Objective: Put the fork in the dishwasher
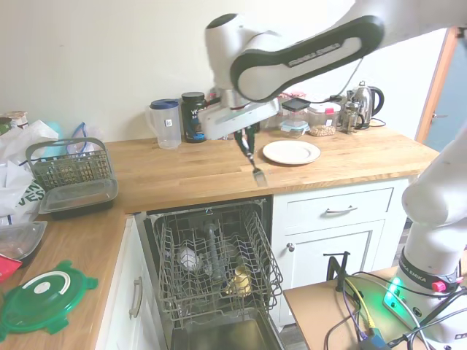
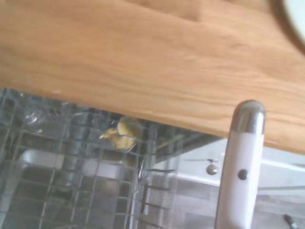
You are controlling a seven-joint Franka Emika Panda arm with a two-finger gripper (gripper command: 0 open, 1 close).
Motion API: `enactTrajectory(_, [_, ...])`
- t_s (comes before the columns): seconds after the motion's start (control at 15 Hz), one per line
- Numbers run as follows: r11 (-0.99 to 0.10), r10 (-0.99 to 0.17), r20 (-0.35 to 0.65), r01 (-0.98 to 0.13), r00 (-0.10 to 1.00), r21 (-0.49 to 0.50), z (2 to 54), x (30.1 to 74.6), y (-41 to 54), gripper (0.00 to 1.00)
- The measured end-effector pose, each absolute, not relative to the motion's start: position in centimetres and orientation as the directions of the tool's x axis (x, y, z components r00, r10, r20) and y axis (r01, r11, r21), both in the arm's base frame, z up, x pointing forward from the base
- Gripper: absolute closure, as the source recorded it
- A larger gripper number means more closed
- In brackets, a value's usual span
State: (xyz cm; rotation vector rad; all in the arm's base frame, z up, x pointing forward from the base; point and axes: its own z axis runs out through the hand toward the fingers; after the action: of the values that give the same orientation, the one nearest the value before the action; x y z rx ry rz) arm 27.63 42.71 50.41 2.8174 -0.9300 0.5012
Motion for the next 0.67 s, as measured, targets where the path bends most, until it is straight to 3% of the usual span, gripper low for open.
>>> enactTrajectory(0.33, [-0.82, -0.468, 0.373, -0.551, 0.801, 0.156, 42.4, 27.3, 49.0, 1.0])
enactTrajectory(0.67, [-0.792, -0.436, 0.362, -0.543, 0.824, 0.28, 31.1, 31.4, 54.6, 1.0])
